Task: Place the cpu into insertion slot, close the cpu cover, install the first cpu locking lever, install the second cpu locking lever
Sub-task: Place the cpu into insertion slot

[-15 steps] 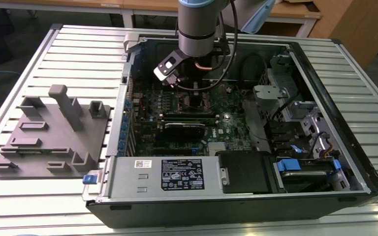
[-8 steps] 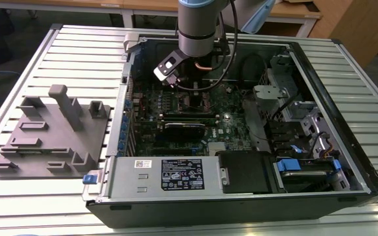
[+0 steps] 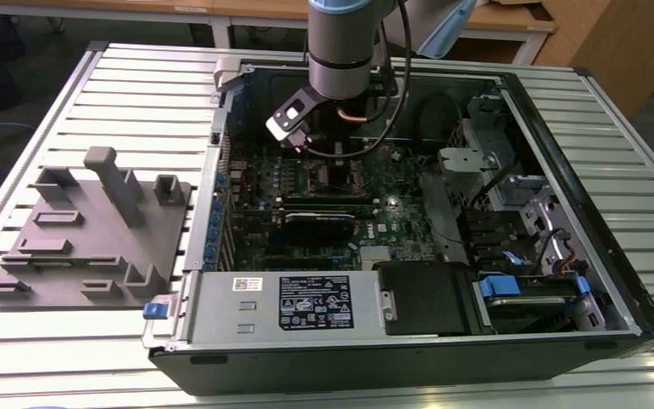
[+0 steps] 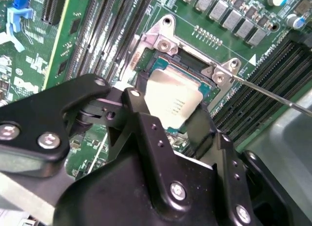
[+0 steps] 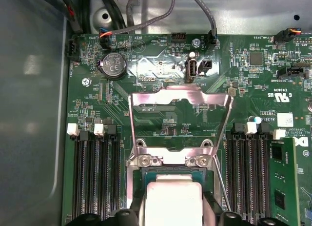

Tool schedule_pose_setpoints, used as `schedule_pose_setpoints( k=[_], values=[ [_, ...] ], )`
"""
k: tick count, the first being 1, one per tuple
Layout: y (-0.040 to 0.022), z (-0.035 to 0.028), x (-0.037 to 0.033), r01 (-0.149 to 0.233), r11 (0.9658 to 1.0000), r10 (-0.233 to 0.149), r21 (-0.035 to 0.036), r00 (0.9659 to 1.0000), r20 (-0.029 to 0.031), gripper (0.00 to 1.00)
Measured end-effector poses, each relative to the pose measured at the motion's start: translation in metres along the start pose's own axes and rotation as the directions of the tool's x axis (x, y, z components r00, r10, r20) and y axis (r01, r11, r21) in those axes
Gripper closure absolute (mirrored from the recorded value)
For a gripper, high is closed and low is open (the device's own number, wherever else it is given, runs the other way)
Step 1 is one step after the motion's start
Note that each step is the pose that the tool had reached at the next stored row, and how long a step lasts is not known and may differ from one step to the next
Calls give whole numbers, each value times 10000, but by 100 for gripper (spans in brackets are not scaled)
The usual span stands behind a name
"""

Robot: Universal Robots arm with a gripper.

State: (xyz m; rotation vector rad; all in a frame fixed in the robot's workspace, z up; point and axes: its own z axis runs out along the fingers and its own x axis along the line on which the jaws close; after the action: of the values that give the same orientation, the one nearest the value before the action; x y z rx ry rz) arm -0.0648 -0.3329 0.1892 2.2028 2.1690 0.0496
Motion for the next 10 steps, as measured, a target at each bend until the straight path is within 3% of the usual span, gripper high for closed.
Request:
schedule_pose_setpoints(
  k=[2,7,10],
  values=[
    [-1,-1,-1,-1,10000,1,4,10000,7,40],
    [-2,-11,-3,0,10000,0,13,10000,20,40],
    [0,-48,-4,0,10000,0,12,10000,21,40]
  ],
)
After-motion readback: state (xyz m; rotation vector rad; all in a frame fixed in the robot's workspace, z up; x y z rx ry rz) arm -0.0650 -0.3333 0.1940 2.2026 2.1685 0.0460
